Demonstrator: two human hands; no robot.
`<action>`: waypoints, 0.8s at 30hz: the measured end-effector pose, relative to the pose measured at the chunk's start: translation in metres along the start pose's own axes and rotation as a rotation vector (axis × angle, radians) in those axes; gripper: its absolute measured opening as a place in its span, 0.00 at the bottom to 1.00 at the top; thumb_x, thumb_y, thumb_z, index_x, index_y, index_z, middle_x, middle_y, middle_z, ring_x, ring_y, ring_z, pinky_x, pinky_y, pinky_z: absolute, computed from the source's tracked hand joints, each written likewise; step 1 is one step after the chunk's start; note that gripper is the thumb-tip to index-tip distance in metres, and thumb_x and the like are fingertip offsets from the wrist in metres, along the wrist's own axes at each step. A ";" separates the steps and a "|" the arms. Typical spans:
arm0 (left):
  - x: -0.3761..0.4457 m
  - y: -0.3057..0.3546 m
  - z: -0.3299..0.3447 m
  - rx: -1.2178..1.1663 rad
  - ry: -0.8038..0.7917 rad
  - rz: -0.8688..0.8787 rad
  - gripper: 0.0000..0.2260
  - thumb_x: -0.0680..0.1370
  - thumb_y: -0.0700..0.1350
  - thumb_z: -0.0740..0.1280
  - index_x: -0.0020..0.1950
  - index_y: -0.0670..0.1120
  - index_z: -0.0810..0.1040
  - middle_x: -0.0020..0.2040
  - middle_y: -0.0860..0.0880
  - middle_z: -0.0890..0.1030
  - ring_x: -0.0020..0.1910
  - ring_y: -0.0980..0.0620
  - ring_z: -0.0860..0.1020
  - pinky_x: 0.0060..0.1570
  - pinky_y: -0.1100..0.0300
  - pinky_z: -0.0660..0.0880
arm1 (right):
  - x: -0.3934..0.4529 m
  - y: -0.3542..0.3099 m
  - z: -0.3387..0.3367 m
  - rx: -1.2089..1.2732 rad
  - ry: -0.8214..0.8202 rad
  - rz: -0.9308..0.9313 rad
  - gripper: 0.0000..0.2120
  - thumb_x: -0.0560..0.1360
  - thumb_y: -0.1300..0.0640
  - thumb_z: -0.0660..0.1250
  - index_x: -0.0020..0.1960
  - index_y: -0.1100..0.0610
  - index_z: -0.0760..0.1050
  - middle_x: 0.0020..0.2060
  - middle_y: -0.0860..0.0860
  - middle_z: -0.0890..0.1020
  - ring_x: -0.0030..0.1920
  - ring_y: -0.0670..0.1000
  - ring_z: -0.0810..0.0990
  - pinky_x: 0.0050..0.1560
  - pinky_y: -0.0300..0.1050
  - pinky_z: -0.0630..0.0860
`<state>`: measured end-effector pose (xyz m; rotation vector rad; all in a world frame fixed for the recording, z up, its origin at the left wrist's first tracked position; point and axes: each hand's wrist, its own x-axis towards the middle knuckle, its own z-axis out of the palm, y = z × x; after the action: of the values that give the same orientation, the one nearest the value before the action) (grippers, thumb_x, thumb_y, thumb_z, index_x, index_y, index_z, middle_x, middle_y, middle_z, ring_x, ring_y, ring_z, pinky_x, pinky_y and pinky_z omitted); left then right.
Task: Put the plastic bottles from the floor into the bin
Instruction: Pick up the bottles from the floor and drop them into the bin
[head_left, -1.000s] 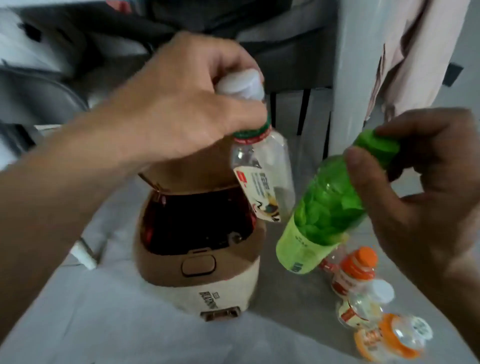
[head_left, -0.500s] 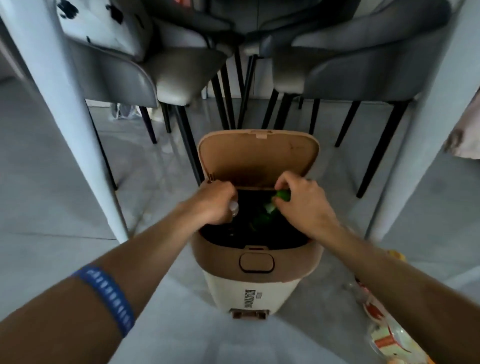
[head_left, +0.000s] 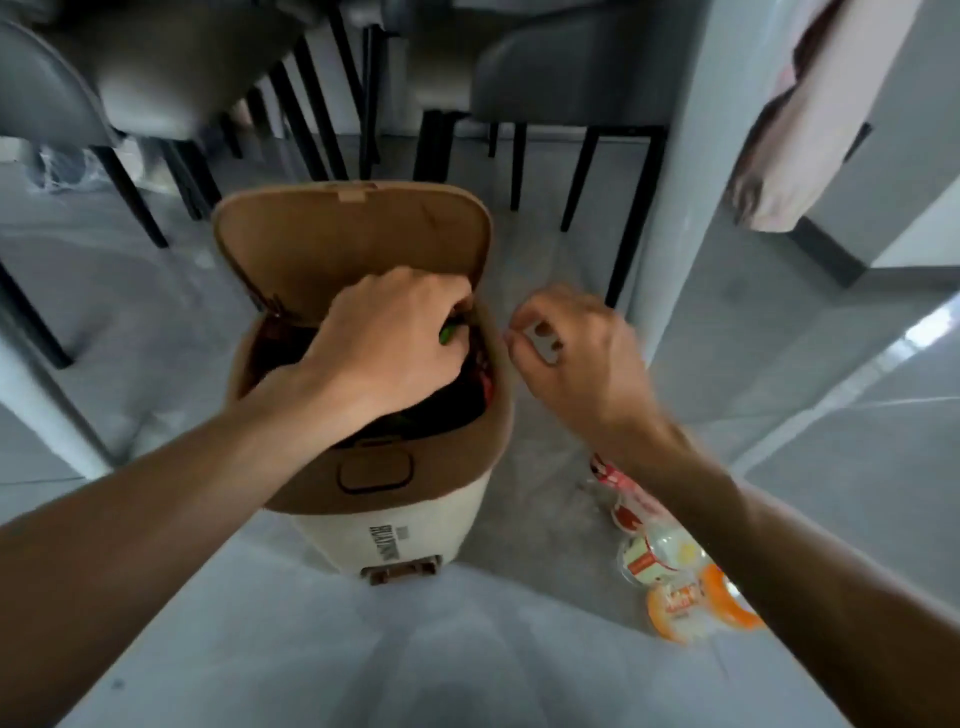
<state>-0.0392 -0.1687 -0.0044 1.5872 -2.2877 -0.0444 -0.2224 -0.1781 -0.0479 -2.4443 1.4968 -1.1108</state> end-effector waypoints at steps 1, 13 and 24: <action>0.005 0.022 0.003 -0.066 0.040 0.049 0.09 0.77 0.51 0.64 0.55 0.52 0.79 0.50 0.50 0.85 0.48 0.45 0.82 0.44 0.48 0.80 | -0.018 0.014 -0.014 -0.003 0.014 0.046 0.05 0.74 0.56 0.67 0.45 0.57 0.78 0.44 0.53 0.82 0.44 0.54 0.81 0.43 0.51 0.78; 0.051 0.158 0.177 -0.011 -0.552 0.129 0.33 0.76 0.39 0.67 0.78 0.50 0.58 0.80 0.48 0.59 0.74 0.43 0.64 0.67 0.47 0.69 | -0.133 0.153 -0.052 -0.189 -0.455 0.658 0.35 0.74 0.51 0.70 0.76 0.49 0.58 0.72 0.54 0.70 0.65 0.61 0.75 0.59 0.55 0.76; 0.060 0.143 0.084 -0.305 -0.029 0.123 0.15 0.73 0.46 0.74 0.57 0.49 0.76 0.52 0.50 0.82 0.53 0.49 0.78 0.51 0.54 0.75 | -0.075 0.141 -0.073 -0.109 -0.138 0.542 0.23 0.72 0.53 0.72 0.65 0.53 0.71 0.53 0.54 0.81 0.49 0.57 0.79 0.45 0.43 0.71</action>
<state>-0.2125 -0.1855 -0.0347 1.2981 -2.2654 -0.3687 -0.3924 -0.1708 -0.0918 -1.9257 2.0362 -0.7525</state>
